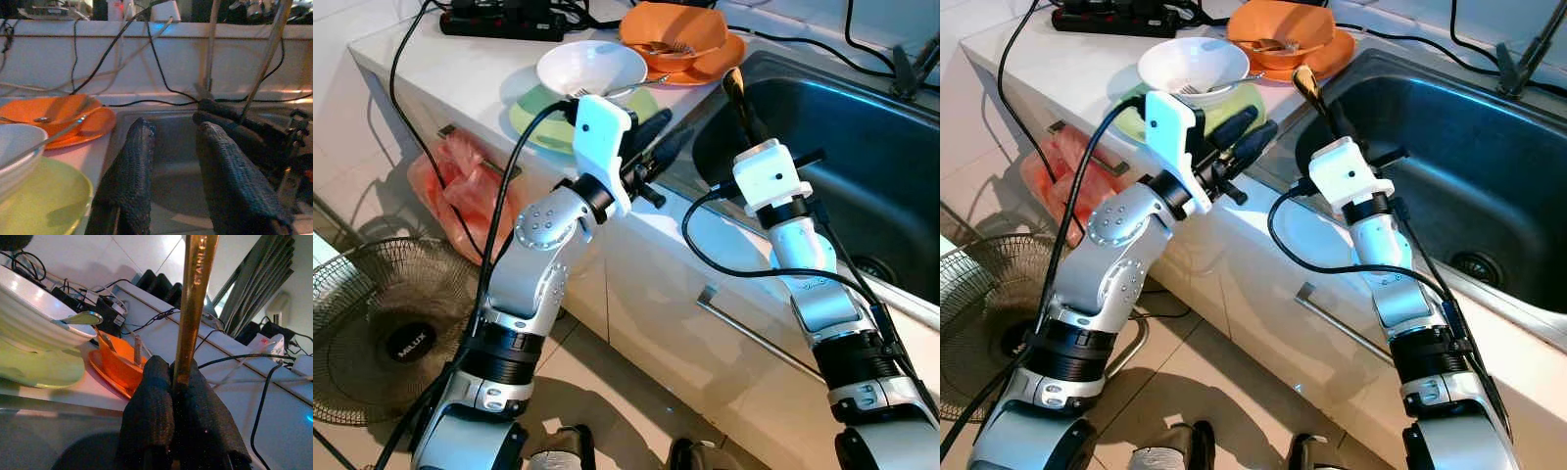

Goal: Kitchen organization

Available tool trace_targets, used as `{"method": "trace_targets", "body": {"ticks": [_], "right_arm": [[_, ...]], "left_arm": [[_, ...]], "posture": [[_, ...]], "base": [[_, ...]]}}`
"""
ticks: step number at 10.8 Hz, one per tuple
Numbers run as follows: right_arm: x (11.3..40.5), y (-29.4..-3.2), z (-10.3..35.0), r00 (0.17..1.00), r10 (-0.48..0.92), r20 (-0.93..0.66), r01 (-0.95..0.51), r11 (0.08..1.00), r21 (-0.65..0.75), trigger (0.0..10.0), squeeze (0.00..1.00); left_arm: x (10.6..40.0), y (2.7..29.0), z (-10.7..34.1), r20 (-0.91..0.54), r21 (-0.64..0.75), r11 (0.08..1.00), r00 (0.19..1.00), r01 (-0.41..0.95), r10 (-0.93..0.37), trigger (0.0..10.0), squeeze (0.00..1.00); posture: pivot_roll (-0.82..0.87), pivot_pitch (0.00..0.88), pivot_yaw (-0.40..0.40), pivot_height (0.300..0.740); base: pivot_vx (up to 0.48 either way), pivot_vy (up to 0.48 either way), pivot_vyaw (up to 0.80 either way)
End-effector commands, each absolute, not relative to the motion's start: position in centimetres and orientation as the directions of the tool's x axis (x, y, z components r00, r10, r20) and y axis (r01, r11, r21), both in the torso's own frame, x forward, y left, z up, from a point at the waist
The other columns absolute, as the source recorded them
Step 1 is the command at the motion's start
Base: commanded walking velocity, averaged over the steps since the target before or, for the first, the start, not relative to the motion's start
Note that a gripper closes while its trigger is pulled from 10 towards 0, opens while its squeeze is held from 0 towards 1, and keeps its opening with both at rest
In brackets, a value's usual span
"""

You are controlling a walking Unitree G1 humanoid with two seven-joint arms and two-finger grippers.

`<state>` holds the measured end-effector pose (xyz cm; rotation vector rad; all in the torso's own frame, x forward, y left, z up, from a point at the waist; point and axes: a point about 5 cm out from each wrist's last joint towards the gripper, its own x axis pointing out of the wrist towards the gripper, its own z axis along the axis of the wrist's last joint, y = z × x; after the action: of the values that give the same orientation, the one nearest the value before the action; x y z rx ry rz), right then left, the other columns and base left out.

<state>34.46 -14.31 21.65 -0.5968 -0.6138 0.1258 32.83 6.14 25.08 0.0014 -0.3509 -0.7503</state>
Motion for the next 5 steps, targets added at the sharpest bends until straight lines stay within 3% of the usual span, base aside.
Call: {"method": "trace_targets", "body": {"ticks": [1,3,5], "right_arm": [[34.7,-14.9,22.1,0.816,0.252,0.520,0.084,0.839,-0.538,0.0,0.00],[35.4,-16.2,21.8,0.856,0.168,0.488,0.119,0.855,-0.504,0.0,0.00],[36.0,-17.2,21.6,0.886,0.089,0.456,0.145,0.879,-0.453,0.0,0.00]], "left_arm": [[32.9,6.6,25.5,0.325,0.148,0.756,0.691,0.638,-0.646,10.0,0.00],[33.3,8.2,23.9,0.265,0.182,0.814,0.770,0.552,-0.581,10.0,0.00],[33.2,8.7,23.1,0.244,0.171,0.827,0.790,0.536,-0.563,10.0,0.00]], "posture": [[0.06,0.163,0.021,0.740],[0.06,0.161,0.015,0.740],[0.06,0.160,0.013,0.740]], "base": [[0.000,0.000,0.00],[0.000,0.000,0.00],[0.000,0.000,0.00]]}}
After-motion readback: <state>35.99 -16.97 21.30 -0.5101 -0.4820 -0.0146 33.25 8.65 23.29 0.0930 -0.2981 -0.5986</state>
